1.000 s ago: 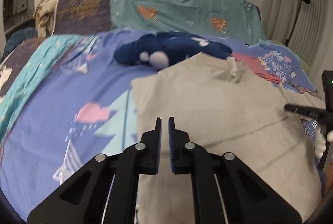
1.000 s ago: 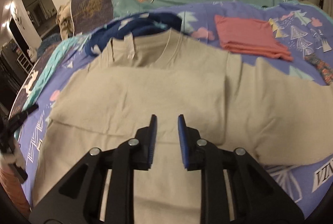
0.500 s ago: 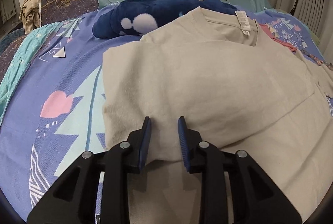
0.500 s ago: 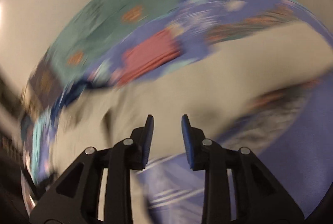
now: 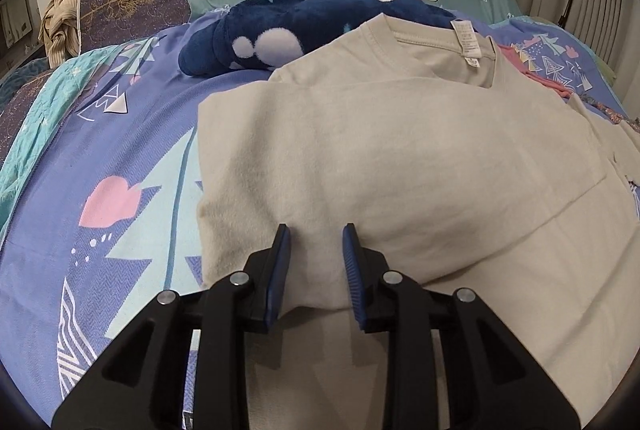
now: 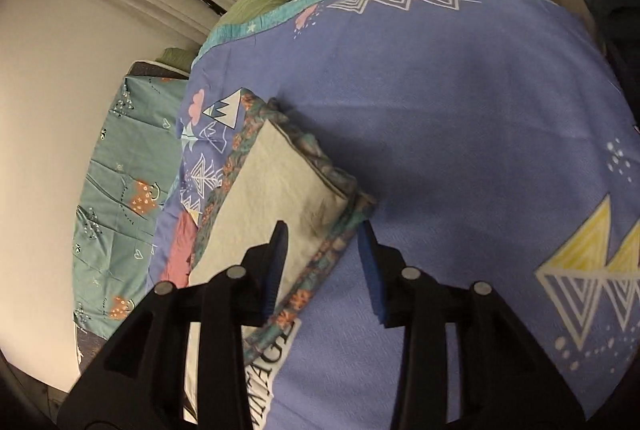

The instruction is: Fold small clothes

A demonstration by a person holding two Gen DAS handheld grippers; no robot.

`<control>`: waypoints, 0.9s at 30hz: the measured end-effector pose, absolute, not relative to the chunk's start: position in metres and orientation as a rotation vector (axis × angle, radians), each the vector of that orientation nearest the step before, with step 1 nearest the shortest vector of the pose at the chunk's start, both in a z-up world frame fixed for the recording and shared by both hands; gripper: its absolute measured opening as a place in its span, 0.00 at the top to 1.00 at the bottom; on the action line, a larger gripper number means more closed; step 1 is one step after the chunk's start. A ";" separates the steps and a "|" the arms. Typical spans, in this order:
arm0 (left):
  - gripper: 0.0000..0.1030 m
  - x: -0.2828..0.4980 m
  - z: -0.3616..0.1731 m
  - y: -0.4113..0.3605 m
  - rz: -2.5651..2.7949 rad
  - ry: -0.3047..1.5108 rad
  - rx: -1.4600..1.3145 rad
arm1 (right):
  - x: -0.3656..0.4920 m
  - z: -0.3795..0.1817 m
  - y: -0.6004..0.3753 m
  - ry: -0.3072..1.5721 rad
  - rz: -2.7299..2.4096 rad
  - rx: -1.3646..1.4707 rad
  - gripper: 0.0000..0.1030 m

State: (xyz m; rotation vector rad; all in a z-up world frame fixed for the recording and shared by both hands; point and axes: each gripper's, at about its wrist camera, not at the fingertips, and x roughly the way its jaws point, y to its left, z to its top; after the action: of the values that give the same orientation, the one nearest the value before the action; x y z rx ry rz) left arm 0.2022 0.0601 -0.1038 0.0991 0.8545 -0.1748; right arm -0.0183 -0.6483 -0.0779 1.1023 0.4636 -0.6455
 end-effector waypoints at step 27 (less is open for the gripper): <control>0.50 0.196 -0.086 0.074 -0.424 0.862 -0.223 | 0.175 -0.026 -0.182 0.744 0.509 0.273 0.95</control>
State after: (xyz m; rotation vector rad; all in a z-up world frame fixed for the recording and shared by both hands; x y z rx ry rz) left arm 0.1958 0.0741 -0.0863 -0.2229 0.8625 -0.4241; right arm 0.1754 -0.1819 -0.0257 0.2728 0.7439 0.5091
